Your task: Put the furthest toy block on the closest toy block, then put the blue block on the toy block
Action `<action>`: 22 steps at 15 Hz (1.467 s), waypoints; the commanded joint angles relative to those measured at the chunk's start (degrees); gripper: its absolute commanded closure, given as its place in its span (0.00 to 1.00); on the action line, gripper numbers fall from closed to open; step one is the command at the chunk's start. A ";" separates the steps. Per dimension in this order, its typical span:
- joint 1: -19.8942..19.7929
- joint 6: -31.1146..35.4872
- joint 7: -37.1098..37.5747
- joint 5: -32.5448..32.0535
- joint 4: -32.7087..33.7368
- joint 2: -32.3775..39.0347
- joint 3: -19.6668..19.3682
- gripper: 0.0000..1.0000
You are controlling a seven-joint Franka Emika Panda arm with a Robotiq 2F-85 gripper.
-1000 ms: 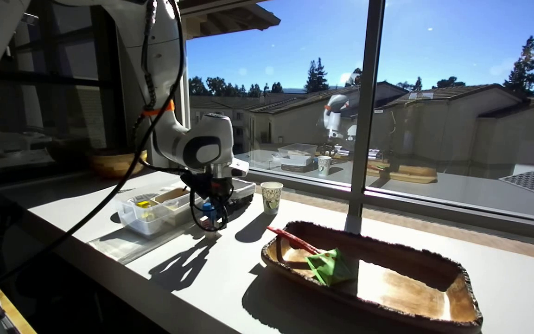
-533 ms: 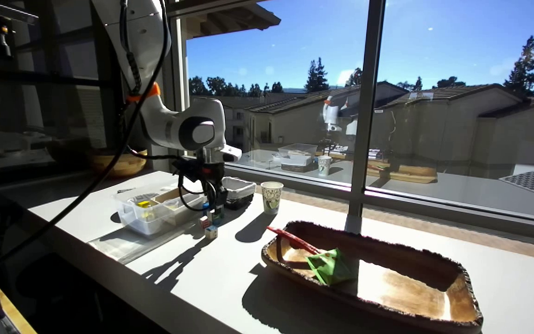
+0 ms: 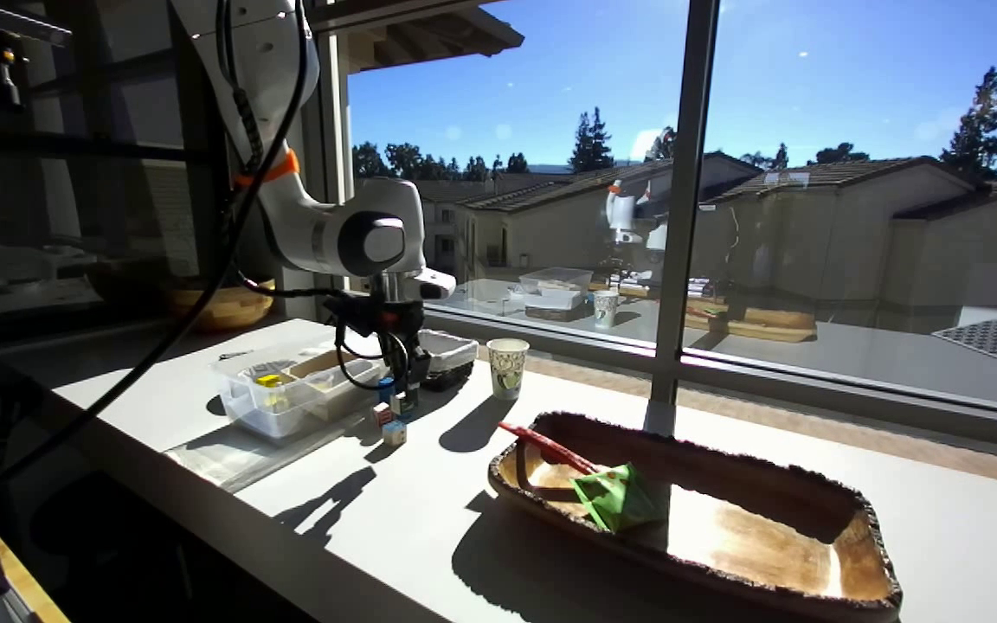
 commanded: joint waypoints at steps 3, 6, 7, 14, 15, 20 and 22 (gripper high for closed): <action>-2.49 0.87 -3.63 1.41 -1.47 -0.40 1.99 0.91; -3.34 2.53 -5.27 2.36 -1.43 0.41 3.07 0.91; -3.51 3.28 -5.73 2.54 -1.44 0.61 3.31 0.91; -5.06 8.36 -8.39 6.35 -1.81 2.64 6.26 0.91; -5.04 8.54 -8.42 6.69 -1.95 2.73 6.39 0.91; -4.48 8.48 -7.50 6.77 -2.52 2.74 5.95 0.91; -4.30 8.55 -7.17 6.68 -2.86 2.53 5.81 0.91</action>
